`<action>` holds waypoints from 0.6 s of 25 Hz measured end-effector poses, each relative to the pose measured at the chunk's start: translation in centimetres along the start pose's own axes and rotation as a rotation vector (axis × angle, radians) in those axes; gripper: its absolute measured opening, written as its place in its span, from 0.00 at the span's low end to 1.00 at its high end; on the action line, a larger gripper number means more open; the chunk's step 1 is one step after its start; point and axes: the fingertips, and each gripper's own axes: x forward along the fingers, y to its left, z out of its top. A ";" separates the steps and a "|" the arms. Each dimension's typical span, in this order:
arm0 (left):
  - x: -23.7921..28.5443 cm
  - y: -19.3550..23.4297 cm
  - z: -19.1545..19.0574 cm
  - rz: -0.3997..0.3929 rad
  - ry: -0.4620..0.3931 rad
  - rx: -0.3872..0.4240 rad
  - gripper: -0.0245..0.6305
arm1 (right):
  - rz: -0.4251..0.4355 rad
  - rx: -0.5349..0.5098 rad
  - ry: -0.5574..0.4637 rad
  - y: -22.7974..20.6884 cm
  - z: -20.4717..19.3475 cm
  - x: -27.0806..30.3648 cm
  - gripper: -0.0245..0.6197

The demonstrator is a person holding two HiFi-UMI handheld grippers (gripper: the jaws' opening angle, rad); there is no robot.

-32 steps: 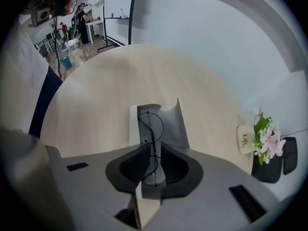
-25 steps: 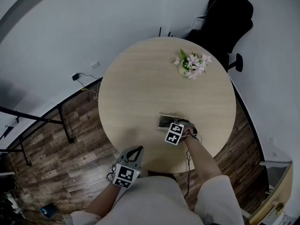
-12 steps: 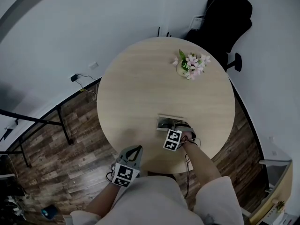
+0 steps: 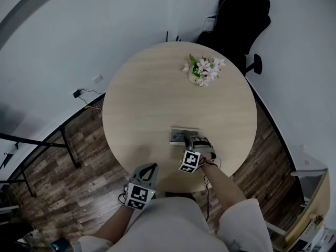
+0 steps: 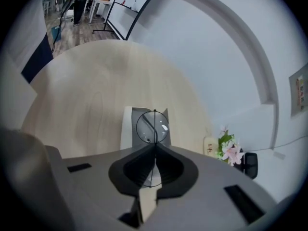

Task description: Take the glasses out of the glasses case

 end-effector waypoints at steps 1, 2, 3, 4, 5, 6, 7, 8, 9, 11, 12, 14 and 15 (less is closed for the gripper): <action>0.1 -0.2 0.0 -0.003 -0.001 0.002 0.05 | -0.015 0.002 -0.004 -0.3 -0.2 -0.4 0.06; 0.2 -0.3 0.0 -0.006 -0.001 0.003 0.05 | -0.025 0.004 -0.006 -0.4 -0.4 -0.8 0.06; 0.2 -0.5 0.1 -0.010 -0.001 0.004 0.05 | -0.032 0.008 -0.009 -0.5 -0.6 -1.2 0.06; 0.2 -0.7 0.1 -0.014 -0.001 0.005 0.05 | -0.039 0.013 -0.012 -0.6 -0.7 -1.7 0.07; 0.3 -1.0 0.2 -0.017 -0.001 0.007 0.05 | -0.047 0.016 -0.015 -0.8 -1.0 -2.2 0.06; 0.4 -1.2 0.3 -0.021 -0.001 0.009 0.05 | -0.055 0.020 -0.015 -0.9 -1.3 -2.8 0.06; 0.5 -1.4 0.3 -0.024 -0.002 0.011 0.05 | -0.062 0.023 -0.013 -1.0 -1.7 -3.3 0.06; 0.7 -1.6 0.4 -0.028 -0.001 0.013 0.05 | -0.068 0.028 -0.009 -1.1 -2.2 -3.8 0.07; 0.8 -1.9 0.4 -0.031 -0.001 0.016 0.05 | -0.072 0.033 -0.003 -1.0 -2.9 -4.2 0.06; 1.1 -2.4 0.4 -0.036 0.000 0.023 0.05 | -0.075 0.052 0.017 -0.6 -4.5 -4.7 0.07; 1.3 -2.7 0.5 -0.038 0.000 0.026 0.05 | -0.073 0.062 0.031 -0.3 -5.6 -4.9 0.06; 1.7 -3.3 0.8 -0.043 -0.001 0.032 0.05 | -0.062 0.078 0.063 0.3 -7.9 -5.1 0.06; 1.9 -3.7 1.0 -0.045 -0.002 0.036 0.05 | -0.051 0.085 0.078 0.8 -9.0 -5.1 0.07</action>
